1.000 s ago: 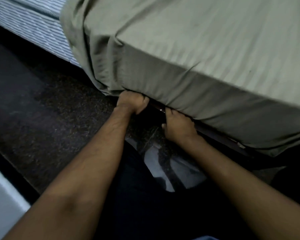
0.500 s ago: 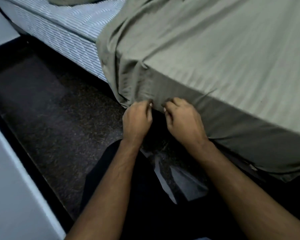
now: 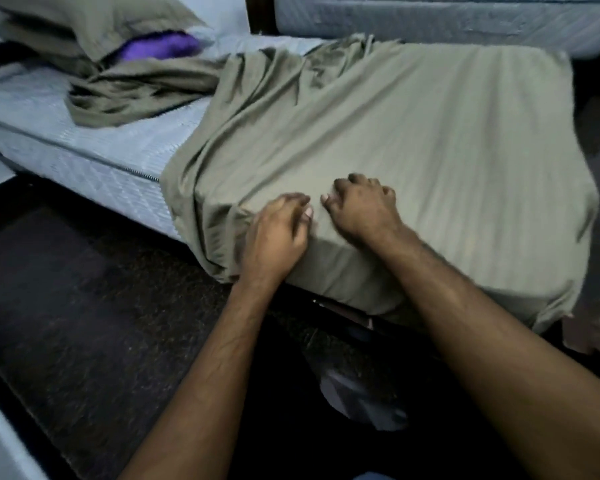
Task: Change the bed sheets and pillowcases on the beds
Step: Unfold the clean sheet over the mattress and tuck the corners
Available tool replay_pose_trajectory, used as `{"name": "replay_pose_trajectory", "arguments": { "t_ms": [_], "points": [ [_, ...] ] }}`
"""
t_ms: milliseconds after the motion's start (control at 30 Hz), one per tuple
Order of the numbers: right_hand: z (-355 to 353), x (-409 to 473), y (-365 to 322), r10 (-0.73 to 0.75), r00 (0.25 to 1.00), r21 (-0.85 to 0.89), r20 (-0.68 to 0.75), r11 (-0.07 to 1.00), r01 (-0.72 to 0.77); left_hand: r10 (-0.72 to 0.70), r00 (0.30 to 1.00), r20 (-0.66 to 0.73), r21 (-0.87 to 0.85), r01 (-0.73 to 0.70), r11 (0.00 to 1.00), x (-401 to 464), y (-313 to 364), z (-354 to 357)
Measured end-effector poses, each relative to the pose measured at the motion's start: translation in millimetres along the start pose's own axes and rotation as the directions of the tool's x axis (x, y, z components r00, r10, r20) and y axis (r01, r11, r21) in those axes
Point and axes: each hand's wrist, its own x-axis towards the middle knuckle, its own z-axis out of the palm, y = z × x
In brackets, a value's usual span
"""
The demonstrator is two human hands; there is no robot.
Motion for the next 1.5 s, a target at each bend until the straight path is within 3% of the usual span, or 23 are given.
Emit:
{"name": "replay_pose_trajectory", "arguments": {
  "t_ms": [67, 133, 233, 367, 500, 700, 800, 900, 1000, 1100, 1133, 1200, 1267, 1300, 1400, 1433, 1500],
  "points": [
    [2, 13, 16, 0.031, 0.998, 0.013, 0.049, 0.999, -0.032, -0.006, 0.984, 0.175, 0.014, 0.004, 1.0, 16, 17, 12],
    [2, 22, 27, 0.039, 0.991, -0.001, 0.127, 0.999, -0.039, -0.033, 0.964, 0.264, 0.111, 0.004, 0.994, 32, 27, 26],
    [0, 30, 38, 0.12, 0.97, -0.018, 0.212, 0.993, -0.118, -0.107, 0.946, 0.306, 0.231, 0.035, 0.972, 55, 43, 44],
    [-6, 36, 68, 0.255, 0.948, -0.045, 0.189, 0.967, -0.251, -0.138, 0.903, 0.408, 0.321, 0.0, 0.947, 77, 68, 66],
    [-11, 35, 96, 0.304, 0.941, -0.062, 0.15, 0.953, -0.298, -0.148, 0.903, 0.404, 0.342, 0.0, 0.94, 82, 71, 75],
    [-8, 43, 91, 0.32, 0.937, -0.143, 0.14, 0.943, -0.301, -0.072, 0.947, 0.312, 0.277, -0.018, 0.961, 79, 64, 75],
    [-8, 62, 85, 0.348, 0.913, -0.093, 0.211, 0.937, -0.336, -0.136, 0.953, 0.271, 0.205, 0.081, 0.975, 93, 39, 71],
    [1, 83, 68, 0.326, 0.911, -0.063, 0.252, 0.945, -0.321, -0.277, 0.951, 0.135, 0.188, 0.25, 0.95, 108, 2, 66],
    [20, 83, 53, 0.264, 0.955, -0.117, 0.136, 0.961, -0.249, -0.27, 0.962, -0.041, 0.158, 0.273, 0.949, 101, -7, 73],
    [31, 73, 49, 0.272, 0.962, -0.175, 0.024, 0.948, -0.264, -0.321, 0.893, -0.316, -0.005, 0.337, 0.941, 89, -4, 89],
    [30, 71, 47, 0.282, 0.959, -0.181, 0.044, 0.946, -0.27, -0.345, 0.881, -0.324, 0.007, 0.367, 0.93, 86, -3, 93],
    [23, 72, 42, 0.274, 0.945, -0.179, 0.179, 0.954, -0.242, -0.382, 0.886, -0.262, 0.113, 0.422, 0.9, 85, -1, 94],
    [3, 84, 45, 0.277, 0.89, -0.17, 0.362, 0.959, -0.229, -0.474, 0.878, -0.064, 0.213, 0.476, 0.853, 96, 3, 87],
    [-21, 95, 43, 0.251, 0.853, -0.155, 0.458, 0.967, -0.201, -0.533, 0.842, 0.087, 0.238, 0.502, 0.832, 108, 6, 71],
    [-104, 121, 23, 0.149, 0.707, -0.086, 0.691, 0.988, -0.125, -0.626, 0.636, 0.451, 0.238, 0.59, 0.771, 144, 20, 0],
    [-130, 124, 14, 0.113, 0.696, -0.063, 0.709, 0.993, -0.097, -0.63, 0.597, 0.497, 0.231, 0.61, 0.758, 153, 25, -25],
    [-188, 121, -11, 0.012, 0.743, 0.018, 0.669, 0.999, -0.032, -0.646, 0.587, 0.489, 0.219, 0.634, 0.742, 166, 44, -80]
  ]
}}
